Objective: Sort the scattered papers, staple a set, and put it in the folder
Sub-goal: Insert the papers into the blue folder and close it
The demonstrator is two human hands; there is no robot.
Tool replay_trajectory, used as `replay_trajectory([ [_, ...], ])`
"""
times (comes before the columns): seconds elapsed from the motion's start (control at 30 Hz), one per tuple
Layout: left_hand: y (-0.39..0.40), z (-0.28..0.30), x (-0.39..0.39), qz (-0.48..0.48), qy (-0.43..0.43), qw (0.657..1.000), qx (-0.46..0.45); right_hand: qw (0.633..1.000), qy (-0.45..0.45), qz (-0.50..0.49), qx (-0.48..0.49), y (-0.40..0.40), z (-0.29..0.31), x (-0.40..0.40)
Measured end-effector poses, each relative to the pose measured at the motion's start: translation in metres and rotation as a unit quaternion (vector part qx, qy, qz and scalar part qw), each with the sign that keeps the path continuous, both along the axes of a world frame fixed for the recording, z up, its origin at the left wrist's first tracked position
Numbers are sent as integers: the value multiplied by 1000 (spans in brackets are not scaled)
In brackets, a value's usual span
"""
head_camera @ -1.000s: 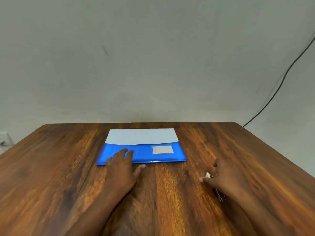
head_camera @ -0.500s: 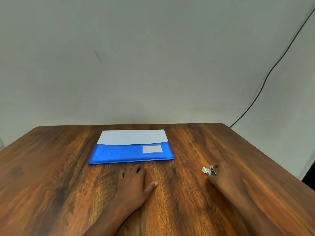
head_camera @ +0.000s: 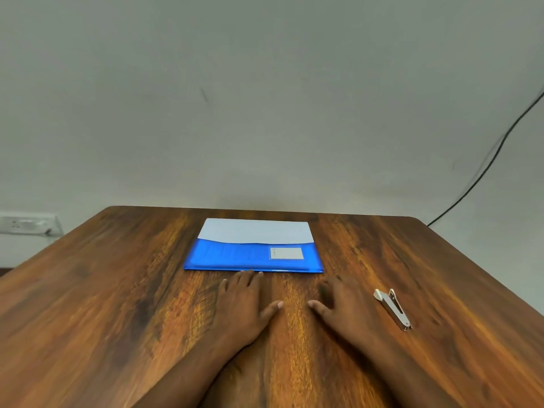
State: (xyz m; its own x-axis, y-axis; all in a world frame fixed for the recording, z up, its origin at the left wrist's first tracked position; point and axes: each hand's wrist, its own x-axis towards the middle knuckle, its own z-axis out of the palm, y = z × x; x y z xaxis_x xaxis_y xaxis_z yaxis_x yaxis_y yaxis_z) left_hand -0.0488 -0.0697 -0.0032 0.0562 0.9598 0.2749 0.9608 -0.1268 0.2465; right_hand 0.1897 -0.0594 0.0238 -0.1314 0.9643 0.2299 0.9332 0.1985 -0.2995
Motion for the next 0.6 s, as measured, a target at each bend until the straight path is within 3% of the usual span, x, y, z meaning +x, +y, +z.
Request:
replay_trajectory([
  [0.13,8,4,-29,33,10,999,-1,997,-45,56,7,16,-4,-29],
  [0.33,43,5,-69,31,15,999,-16,993,-97,63,35,61,-15,-45],
  [0.47,78,4,-80,38,45,998,-22,986,-107,34,124,108,-23,-48],
  [0.6,103,-4,-76,32,46,997,-45,986,-94,8,135,136,-25,-69],
])
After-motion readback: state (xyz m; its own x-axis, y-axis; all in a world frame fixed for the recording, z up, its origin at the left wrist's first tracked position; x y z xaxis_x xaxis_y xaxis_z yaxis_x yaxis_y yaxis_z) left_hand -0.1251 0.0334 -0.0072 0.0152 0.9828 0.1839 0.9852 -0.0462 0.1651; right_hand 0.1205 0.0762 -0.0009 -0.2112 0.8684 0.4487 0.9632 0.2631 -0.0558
